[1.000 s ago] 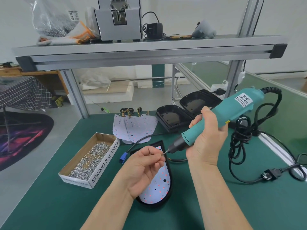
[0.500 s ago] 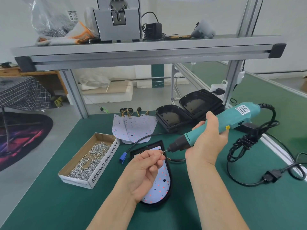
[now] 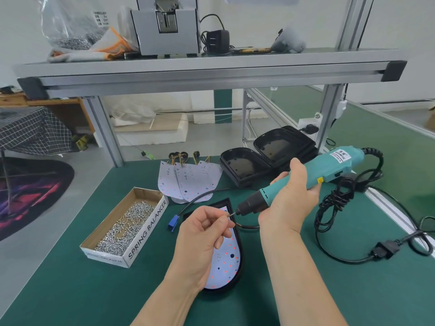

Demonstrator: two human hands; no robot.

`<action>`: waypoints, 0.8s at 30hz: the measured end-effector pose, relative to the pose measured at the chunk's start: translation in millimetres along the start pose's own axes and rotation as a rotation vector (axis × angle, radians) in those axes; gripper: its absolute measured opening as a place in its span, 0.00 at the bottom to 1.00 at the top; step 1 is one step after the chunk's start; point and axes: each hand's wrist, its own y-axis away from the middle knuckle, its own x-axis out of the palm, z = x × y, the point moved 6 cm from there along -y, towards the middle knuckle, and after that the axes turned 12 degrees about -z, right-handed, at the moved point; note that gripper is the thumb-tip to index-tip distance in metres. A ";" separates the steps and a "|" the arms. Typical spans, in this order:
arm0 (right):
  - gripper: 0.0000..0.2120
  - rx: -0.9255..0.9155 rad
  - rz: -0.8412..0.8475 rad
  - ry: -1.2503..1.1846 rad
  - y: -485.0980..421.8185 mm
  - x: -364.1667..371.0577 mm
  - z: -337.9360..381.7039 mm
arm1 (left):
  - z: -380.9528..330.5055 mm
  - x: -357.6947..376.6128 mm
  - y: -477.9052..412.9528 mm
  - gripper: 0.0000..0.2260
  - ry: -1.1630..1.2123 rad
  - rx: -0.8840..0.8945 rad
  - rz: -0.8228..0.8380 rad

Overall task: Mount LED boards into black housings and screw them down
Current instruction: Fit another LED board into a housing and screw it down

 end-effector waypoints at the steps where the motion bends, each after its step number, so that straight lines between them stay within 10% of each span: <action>1: 0.08 0.024 -0.008 -0.010 -1.7 -1.2 -1.5 | -1.0 0.1 0.2 0.04 -0.016 0.026 0.000; 10: 0.06 0.032 0.007 -0.020 -12.4 0.0 4.7 | 11.2 -30.3 -11.6 0.19 0.018 -0.160 -0.075; 14: 0.06 -0.004 0.023 -0.015 -17.7 3.4 8.0 | 10.8 -95.2 -33.4 0.21 -0.661 -0.018 -0.438; 18: 0.07 -0.069 0.088 -0.003 -17.1 12.2 7.2 | 17.7 -94.8 -38.0 0.31 -1.168 -0.045 -0.279; 24: 0.08 -0.279 0.218 0.115 -10.0 27.2 5.4 | 29.2 -55.9 -45.9 0.24 -0.895 -0.258 -0.100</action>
